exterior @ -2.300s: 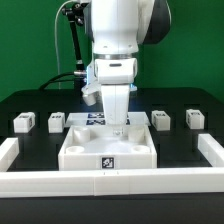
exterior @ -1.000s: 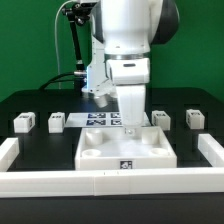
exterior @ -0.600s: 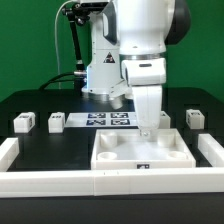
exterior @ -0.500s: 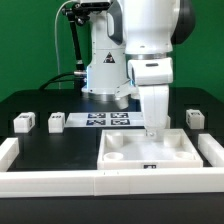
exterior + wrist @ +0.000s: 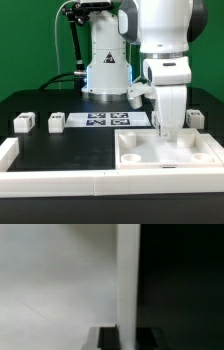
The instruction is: Assemble square table
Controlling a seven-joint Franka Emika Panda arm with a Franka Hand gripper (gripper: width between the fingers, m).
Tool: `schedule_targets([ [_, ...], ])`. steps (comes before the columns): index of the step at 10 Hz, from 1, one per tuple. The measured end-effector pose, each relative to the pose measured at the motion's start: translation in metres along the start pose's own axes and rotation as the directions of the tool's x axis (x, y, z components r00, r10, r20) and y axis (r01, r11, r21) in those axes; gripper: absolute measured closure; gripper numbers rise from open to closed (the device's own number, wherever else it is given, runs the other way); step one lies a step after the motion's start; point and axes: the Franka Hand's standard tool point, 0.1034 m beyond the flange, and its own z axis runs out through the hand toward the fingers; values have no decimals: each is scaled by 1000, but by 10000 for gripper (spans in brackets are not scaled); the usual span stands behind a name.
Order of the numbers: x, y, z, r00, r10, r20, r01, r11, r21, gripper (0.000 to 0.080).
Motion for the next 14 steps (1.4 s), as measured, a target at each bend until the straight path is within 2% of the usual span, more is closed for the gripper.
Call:
schedule_targets([
  [3, -5, 1, 1, 1000, 9, 2, -9, 1000, 6, 741],
  [4, -6, 1, 1, 1000, 10, 2, -10, 1000, 6, 684],
  [5, -6, 1, 1, 1000, 10, 2, -10, 1000, 6, 500],
  [6, -6, 1, 1, 1000, 11, 2, -11, 1000, 6, 365],
  [7, -7, 1, 1, 1000, 11, 3, -11, 1000, 6, 365],
  [8, -7, 1, 1, 1000, 11, 3, -11, 1000, 6, 206],
  [9, -7, 1, 1, 1000, 12, 3, -12, 1000, 6, 167],
  [11, -6, 0, 0, 999, 37, 3, -37, 999, 5, 153],
  [14, 9, -19, -24, 968, 250, 10, -250, 968, -16, 151],
])
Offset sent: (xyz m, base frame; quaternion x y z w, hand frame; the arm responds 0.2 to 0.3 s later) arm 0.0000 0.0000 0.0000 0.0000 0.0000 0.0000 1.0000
